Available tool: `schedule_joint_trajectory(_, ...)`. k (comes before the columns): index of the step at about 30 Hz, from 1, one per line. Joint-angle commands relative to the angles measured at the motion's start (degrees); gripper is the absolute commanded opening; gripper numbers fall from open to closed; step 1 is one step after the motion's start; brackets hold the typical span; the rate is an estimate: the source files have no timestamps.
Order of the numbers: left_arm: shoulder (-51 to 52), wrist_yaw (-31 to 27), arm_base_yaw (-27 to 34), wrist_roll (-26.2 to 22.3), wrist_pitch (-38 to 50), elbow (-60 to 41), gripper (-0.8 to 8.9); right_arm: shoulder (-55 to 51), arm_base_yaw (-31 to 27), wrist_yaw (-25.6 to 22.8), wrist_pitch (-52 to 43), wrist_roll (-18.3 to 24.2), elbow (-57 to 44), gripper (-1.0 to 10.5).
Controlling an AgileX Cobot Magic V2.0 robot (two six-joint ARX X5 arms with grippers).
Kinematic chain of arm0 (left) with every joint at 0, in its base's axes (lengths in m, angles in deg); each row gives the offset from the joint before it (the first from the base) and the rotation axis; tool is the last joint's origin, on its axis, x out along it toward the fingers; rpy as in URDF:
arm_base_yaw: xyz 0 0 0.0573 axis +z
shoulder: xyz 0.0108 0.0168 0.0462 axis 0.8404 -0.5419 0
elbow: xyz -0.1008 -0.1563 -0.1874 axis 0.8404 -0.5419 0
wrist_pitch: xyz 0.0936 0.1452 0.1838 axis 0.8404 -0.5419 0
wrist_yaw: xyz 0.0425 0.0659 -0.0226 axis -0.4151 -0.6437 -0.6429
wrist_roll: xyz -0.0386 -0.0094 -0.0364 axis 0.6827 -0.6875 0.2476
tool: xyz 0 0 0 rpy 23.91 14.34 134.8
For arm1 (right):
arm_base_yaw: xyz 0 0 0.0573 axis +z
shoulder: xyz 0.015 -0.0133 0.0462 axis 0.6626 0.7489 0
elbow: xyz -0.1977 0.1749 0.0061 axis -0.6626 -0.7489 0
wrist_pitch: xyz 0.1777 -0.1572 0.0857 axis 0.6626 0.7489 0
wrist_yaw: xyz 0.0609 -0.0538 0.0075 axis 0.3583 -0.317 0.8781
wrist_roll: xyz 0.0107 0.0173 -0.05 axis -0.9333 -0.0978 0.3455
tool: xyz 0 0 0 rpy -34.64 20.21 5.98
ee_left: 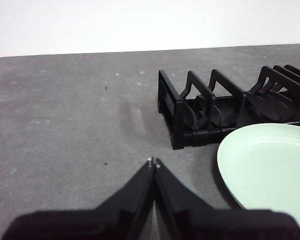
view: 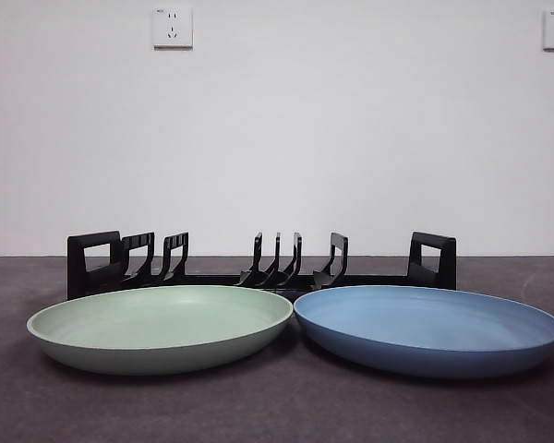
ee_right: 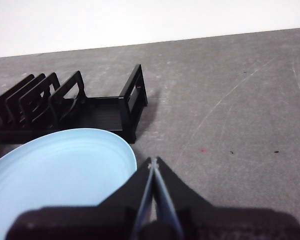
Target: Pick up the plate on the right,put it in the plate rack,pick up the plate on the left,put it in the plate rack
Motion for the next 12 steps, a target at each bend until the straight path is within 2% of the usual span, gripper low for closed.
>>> schedule_joint_trajectory(1,0.1,0.0,0.2,0.2,0.3,-0.8,-0.03,0.0,0.0,0.3,0.3,-0.4,-0.7,0.0)
schedule_joint_trajectory(3,0.1,0.1,0.2,0.5,0.3,-0.8,-0.03,0.0,0.0,0.3,0.3,-1.9,-0.7,0.0)
schedule_joint_trajectory(6,0.1,0.2,0.1,2.9,0.3,-0.8,-0.03,0.0,0.0,0.3,0.3,-7.9,-0.7,0.0)
schedule_joint_trajectory(9,0.1,0.3,0.1,8.2,0.4,-0.8,-0.04,0.0,0.0,0.5,0.3,-14.0,-0.7,0.0)
schedule_joint_trajectory(12,0.1,1.9,0.2,12.6,0.7,-0.8,-0.06,0.0,0.0,0.6,0.5,-17.8,-0.4,0.0)
